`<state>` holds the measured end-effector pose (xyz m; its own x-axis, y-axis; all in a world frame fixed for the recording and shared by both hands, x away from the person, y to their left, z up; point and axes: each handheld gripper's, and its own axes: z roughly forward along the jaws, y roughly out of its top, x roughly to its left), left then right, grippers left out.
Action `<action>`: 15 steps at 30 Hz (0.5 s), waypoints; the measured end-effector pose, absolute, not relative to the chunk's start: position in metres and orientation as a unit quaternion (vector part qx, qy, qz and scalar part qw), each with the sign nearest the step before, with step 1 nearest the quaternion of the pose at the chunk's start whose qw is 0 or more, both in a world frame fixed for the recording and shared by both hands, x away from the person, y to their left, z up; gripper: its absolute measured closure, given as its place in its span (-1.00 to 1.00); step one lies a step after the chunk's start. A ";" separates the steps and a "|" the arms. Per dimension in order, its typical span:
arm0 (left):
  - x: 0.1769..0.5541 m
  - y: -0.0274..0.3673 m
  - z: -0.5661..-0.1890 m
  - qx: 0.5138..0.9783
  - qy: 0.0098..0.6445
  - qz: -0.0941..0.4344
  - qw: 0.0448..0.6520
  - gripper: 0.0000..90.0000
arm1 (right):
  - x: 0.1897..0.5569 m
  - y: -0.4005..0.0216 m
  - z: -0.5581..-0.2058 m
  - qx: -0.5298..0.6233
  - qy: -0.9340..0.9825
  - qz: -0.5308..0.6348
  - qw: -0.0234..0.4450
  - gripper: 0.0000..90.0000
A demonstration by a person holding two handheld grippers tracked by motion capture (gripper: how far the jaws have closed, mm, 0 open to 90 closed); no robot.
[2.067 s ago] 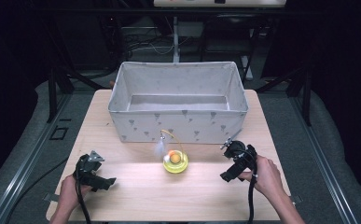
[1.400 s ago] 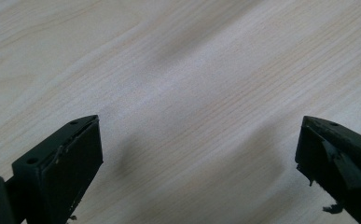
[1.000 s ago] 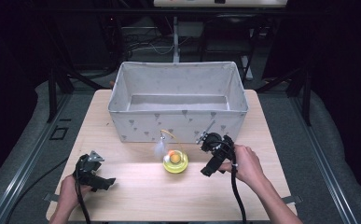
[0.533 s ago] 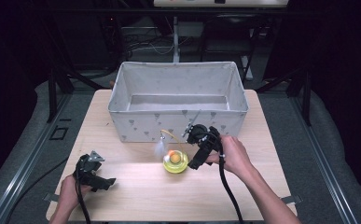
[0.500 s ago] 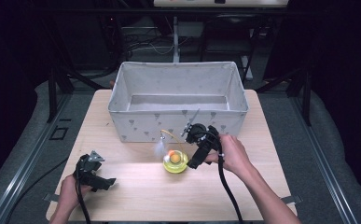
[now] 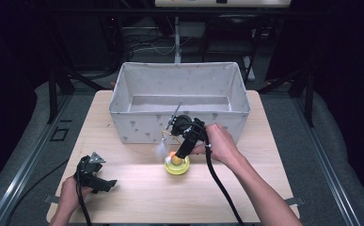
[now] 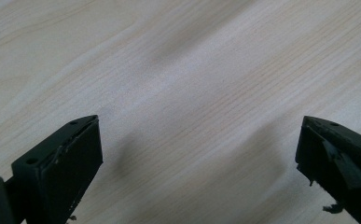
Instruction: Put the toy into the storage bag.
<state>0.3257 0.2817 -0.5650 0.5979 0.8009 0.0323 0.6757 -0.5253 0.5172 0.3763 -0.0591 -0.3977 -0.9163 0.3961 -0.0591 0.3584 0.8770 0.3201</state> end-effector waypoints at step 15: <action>0.326 0.282 -0.565 0.863 0.428 0.134 0.232 -0.98 | 0.379 -0.047 -0.393 0.175 0.973 0.132 0.064 0.63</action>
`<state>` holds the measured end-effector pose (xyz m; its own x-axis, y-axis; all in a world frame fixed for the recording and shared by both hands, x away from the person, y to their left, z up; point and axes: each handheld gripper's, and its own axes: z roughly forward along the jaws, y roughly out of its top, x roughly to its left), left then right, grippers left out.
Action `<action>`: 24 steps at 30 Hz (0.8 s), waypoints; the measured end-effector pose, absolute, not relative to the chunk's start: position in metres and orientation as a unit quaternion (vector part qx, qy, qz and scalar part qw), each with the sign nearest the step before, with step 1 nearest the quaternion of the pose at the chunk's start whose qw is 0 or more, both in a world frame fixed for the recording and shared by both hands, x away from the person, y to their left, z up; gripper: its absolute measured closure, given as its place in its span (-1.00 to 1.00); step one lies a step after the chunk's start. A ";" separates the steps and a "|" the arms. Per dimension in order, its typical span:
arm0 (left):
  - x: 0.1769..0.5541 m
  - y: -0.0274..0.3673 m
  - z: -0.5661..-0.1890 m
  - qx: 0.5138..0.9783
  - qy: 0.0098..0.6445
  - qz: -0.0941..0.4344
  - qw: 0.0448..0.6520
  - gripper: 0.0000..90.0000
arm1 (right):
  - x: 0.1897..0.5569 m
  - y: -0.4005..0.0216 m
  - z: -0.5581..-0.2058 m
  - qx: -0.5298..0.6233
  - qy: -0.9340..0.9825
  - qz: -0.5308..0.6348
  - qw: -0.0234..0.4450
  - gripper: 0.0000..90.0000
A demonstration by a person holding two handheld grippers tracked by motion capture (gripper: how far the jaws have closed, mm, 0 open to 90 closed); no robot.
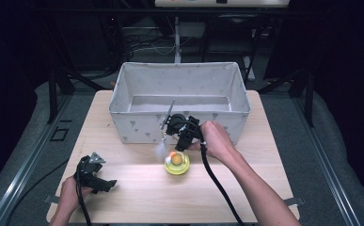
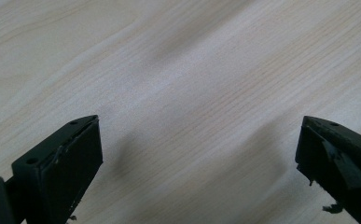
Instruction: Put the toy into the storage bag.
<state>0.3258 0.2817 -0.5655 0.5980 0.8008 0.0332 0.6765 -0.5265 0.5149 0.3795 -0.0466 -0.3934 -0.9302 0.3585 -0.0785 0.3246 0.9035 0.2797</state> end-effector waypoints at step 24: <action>0.326 0.282 -0.565 0.864 0.428 0.133 0.232 -0.98 | 0.376 -0.038 -0.386 0.160 0.976 0.129 0.065 0.97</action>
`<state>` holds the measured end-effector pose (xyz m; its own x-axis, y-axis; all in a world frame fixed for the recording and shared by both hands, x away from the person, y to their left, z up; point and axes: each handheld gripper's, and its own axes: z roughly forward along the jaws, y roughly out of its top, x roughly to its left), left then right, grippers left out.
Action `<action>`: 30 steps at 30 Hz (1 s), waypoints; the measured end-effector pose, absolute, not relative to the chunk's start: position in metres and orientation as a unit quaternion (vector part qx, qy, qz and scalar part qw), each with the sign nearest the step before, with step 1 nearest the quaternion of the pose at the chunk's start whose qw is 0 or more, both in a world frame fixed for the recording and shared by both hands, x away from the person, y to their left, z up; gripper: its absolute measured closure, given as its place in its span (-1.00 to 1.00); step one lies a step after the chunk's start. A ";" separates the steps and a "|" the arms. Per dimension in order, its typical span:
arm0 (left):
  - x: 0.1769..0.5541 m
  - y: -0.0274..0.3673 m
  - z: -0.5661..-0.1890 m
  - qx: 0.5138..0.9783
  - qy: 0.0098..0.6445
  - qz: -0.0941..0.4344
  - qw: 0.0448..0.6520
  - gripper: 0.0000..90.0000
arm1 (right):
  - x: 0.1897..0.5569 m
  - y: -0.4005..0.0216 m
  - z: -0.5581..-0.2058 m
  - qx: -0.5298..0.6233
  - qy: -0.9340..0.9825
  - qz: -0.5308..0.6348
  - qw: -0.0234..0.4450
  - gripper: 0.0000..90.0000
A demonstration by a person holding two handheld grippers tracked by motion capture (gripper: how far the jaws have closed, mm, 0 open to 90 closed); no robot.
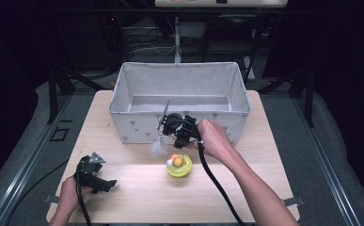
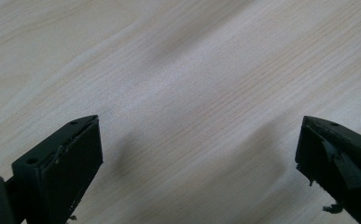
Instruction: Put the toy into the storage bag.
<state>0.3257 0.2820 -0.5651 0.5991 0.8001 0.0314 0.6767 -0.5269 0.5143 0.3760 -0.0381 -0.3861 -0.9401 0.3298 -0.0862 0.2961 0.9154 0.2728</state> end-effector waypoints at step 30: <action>0.325 0.282 -0.565 0.862 0.428 0.135 0.233 -0.98 | 0.370 -0.074 -0.356 0.186 0.969 0.143 0.075 0.97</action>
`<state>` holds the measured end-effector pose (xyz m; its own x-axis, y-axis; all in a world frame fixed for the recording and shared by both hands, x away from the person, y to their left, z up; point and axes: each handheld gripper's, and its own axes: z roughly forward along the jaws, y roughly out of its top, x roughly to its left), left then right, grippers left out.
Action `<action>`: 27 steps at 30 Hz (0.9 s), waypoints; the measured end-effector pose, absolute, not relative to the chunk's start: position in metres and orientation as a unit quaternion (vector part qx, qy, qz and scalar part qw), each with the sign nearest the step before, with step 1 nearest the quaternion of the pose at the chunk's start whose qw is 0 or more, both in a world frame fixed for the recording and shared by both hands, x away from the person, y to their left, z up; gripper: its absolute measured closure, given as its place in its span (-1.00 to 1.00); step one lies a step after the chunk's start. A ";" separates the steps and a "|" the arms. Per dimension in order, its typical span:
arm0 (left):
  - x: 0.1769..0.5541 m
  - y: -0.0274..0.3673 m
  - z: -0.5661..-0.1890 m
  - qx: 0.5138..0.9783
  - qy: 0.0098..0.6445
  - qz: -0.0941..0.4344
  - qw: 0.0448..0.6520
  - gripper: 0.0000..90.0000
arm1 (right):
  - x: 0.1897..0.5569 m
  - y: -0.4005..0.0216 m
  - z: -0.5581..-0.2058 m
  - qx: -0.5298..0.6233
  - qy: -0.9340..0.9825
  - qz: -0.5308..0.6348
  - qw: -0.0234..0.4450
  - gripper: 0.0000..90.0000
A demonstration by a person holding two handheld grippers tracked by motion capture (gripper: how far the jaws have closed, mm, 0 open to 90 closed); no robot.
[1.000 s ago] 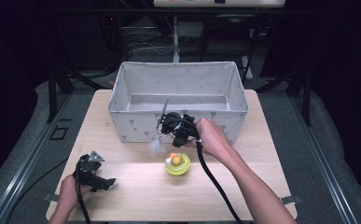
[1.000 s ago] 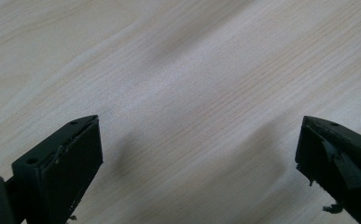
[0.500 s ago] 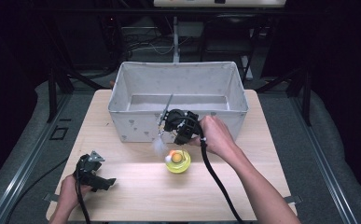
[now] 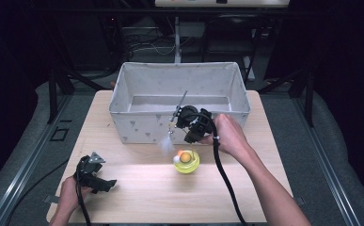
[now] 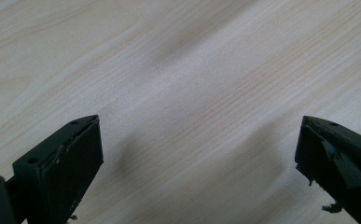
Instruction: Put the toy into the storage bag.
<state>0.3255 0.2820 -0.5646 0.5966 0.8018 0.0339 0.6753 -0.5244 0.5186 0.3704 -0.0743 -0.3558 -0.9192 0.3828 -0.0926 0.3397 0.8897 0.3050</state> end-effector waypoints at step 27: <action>0.326 0.281 -0.565 0.864 0.426 0.134 0.231 -0.98 | 0.377 -0.107 -0.330 0.218 0.961 0.146 0.082 0.97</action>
